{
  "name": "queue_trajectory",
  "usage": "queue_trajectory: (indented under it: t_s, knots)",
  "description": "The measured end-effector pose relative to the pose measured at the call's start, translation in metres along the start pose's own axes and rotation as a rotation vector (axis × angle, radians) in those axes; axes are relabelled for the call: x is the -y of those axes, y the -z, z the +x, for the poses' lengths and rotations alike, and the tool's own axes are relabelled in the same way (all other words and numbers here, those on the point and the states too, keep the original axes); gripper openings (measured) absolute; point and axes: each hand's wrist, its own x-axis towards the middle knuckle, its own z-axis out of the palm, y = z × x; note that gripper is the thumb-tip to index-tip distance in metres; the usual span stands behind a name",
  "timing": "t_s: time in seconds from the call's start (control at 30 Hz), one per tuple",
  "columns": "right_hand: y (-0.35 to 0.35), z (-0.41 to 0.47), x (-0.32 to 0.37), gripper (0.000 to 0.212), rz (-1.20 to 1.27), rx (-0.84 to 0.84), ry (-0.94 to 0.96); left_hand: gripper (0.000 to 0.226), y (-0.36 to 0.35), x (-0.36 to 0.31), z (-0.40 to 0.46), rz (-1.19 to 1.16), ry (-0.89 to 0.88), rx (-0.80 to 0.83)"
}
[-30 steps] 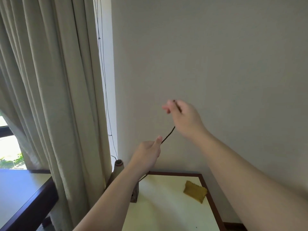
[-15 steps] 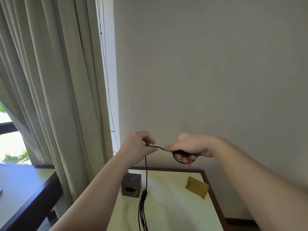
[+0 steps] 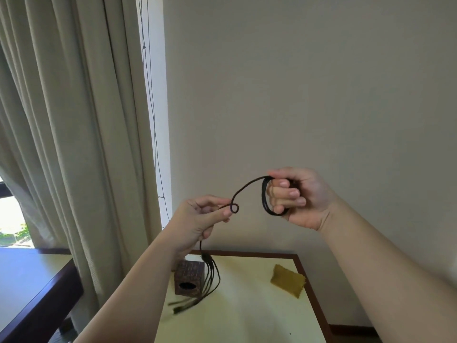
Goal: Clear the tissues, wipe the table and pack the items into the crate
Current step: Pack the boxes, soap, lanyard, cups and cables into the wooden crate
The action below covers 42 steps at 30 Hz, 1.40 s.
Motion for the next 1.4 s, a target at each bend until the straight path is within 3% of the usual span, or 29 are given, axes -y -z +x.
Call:
queue_trajectory:
  t_s: [0.1, 0.23, 0.37, 0.43, 0.47, 0.6, 0.7, 0.9, 0.97, 1.07, 1.13, 1.17, 1.3, 1.4]
  knots:
    - [0.010, -0.002, -0.003, 0.039, 0.004, -0.007, -0.028, 0.029, 0.009, -0.005, 0.001, 0.063, -0.047, -0.045]
    - [-0.004, 0.003, -0.014, 0.035, 0.006, 0.271, -0.131, 0.029, 0.010, -0.007, 0.014, 0.116, -0.041, -0.086]
    - [-0.041, 0.021, -0.018, 0.038, 0.056, 0.388, -0.080, 0.046, -0.008, 0.008, 0.021, -0.045, 0.079, 0.066]
    - [-0.057, 0.028, -0.015, 0.040, 0.104, 0.346, -0.022, 0.022, -0.019, 0.013, 0.017, -0.116, 0.130, 0.050]
    - [-0.064, 0.031, -0.013, 0.039, 0.134, 0.292, 0.014, 0.021, -0.023, 0.016, 0.016, -0.182, 0.168, 0.063]
    - [-0.079, 0.045, -0.007, 0.036, 0.194, -0.055, 0.229, 0.042, -0.036, 0.026, 0.008, -0.338, 0.308, 0.083]
    - [-0.070, 0.058, -0.009, 0.041, 0.138, -0.198, 0.354, 0.053, -0.034, 0.028, 0.005, -0.293, 0.336, 0.071]
    - [-0.035, 0.074, -0.017, 0.031, -0.132, -0.428, 0.524, 0.040, -0.031, 0.024, 0.001, 0.019, 0.221, -0.135]
    - [-0.021, 0.075, -0.019, 0.031, -0.342, -0.524, 0.550, 0.026, -0.033, 0.020, -0.003, 0.169, 0.154, -0.158]
    - [-0.003, 0.071, -0.031, 0.033, -0.946, -0.633, 0.408, 0.023, -0.033, 0.005, -0.006, 0.434, 0.075, -0.144]
    - [0.001, 0.066, -0.045, 0.042, -1.232, -0.548, 0.231, 0.034, -0.030, -0.008, 0.000, 0.679, 0.013, -0.187]
    - [-0.003, 0.062, -0.051, 0.048, -1.257, -0.476, 0.144, 0.042, -0.028, -0.016, 0.004, 0.800, -0.012, -0.206]
    - [-0.033, 0.047, -0.070, 0.067, -0.799, -0.283, -0.031, 0.061, -0.018, -0.043, 0.014, 1.039, -0.070, -0.217]
    - [-0.055, 0.037, -0.074, 0.065, -0.358, -0.245, -0.034, 0.072, -0.019, -0.052, 0.014, 0.913, -0.108, -0.213]
